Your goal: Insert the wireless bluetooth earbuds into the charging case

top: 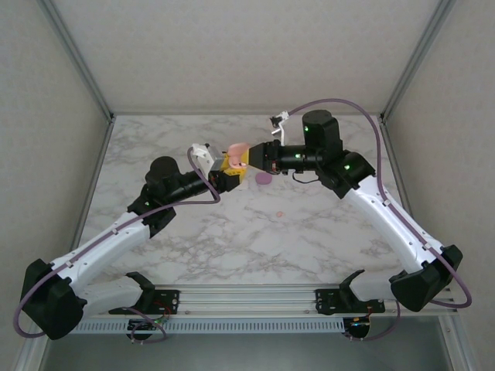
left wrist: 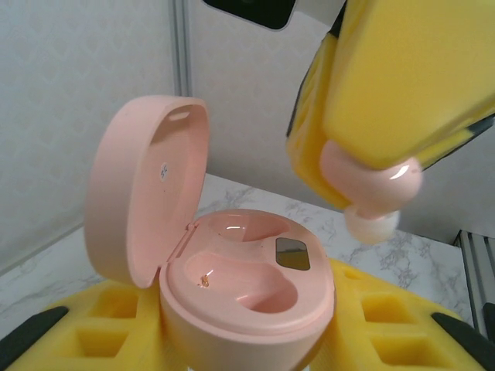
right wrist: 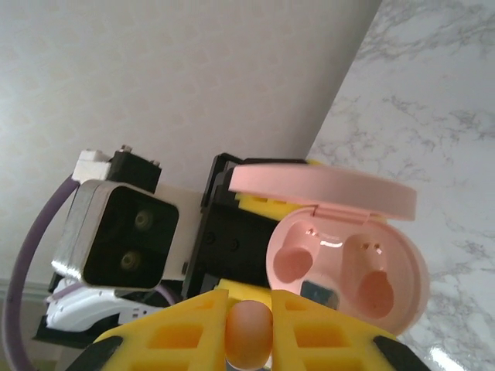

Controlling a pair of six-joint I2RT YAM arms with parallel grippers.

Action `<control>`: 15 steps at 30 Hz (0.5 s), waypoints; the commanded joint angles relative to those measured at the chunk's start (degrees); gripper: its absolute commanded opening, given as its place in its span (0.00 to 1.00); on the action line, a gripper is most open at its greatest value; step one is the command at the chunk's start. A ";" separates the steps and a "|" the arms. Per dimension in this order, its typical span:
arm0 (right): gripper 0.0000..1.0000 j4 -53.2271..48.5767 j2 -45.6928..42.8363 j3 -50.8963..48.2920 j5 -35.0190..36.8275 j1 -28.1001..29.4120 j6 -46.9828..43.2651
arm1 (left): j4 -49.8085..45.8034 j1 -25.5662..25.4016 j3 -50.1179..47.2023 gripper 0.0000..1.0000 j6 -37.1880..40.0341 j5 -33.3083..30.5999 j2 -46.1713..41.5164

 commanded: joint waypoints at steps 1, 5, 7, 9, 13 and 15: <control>0.18 2.76 0.14 2.02 3.20 1.14 0.87 | -0.53 -0.60 1.93 0.25 0.69 0.13 -0.01; 0.18 2.76 1.08 2.61 3.96 1.92 0.93 | -0.62 -0.83 2.02 0.25 0.75 0.05 0.16; 0.18 2.67 1.54 2.93 4.18 2.18 0.98 | -0.68 -0.94 2.12 0.25 0.67 0.04 0.15; 0.18 2.73 2.06 3.28 4.27 2.45 0.94 | -0.70 -1.02 2.11 0.25 0.66 -0.04 0.15; 0.18 2.35 2.65 3.54 5.04 2.84 1.17 | -0.70 -1.13 2.14 0.25 0.57 -0.22 0.18; 0.18 2.23 2.81 3.50 5.55 3.08 1.12 | -0.62 -1.26 2.18 0.25 0.56 -0.29 0.28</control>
